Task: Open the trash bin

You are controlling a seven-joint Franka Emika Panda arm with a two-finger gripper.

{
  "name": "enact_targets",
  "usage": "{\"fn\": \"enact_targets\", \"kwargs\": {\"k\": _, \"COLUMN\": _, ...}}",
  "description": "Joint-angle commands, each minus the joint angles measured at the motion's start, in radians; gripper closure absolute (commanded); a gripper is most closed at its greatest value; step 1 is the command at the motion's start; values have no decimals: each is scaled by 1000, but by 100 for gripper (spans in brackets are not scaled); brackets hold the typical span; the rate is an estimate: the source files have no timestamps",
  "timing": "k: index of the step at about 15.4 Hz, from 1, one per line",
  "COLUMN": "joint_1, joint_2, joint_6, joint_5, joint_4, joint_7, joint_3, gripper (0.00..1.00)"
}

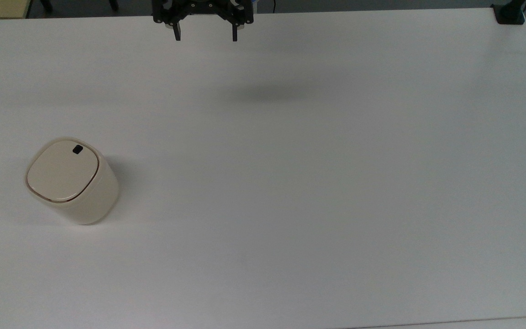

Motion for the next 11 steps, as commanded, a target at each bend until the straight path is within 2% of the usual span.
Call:
{"fn": "enact_targets", "kwargs": {"k": 1, "joint_1": 6, "joint_2": -20, "joint_6": -3, "joint_5": -5, "joint_4": -21, "joint_7": -26, "joint_3": -9, "gripper": 7}}
{"fn": "enact_targets", "kwargs": {"k": 4, "joint_1": 6, "joint_2": -18, "joint_6": 1, "joint_5": -2, "joint_4": -21, "joint_7": -26, "joint_3": -9, "gripper": 67}}
{"fn": "enact_targets", "kwargs": {"k": 5, "joint_1": 6, "joint_2": -18, "joint_6": 1, "joint_5": -1, "joint_4": -21, "joint_7": -26, "joint_3": -9, "gripper": 85}}
{"fn": "enact_targets", "kwargs": {"k": 6, "joint_1": 6, "joint_2": -17, "joint_6": 3, "joint_5": -1, "joint_4": -21, "joint_7": -26, "joint_3": -9, "gripper": 97}}
{"fn": "enact_targets", "kwargs": {"k": 7, "joint_1": 6, "joint_2": -17, "joint_6": 3, "joint_5": -1, "joint_4": -21, "joint_7": -28, "joint_3": -9, "gripper": 100}}
{"fn": "enact_targets", "kwargs": {"k": 11, "joint_1": 4, "joint_2": -9, "joint_6": 6, "joint_5": 1, "joint_4": -18, "joint_7": -26, "joint_3": -10, "gripper": 100}}
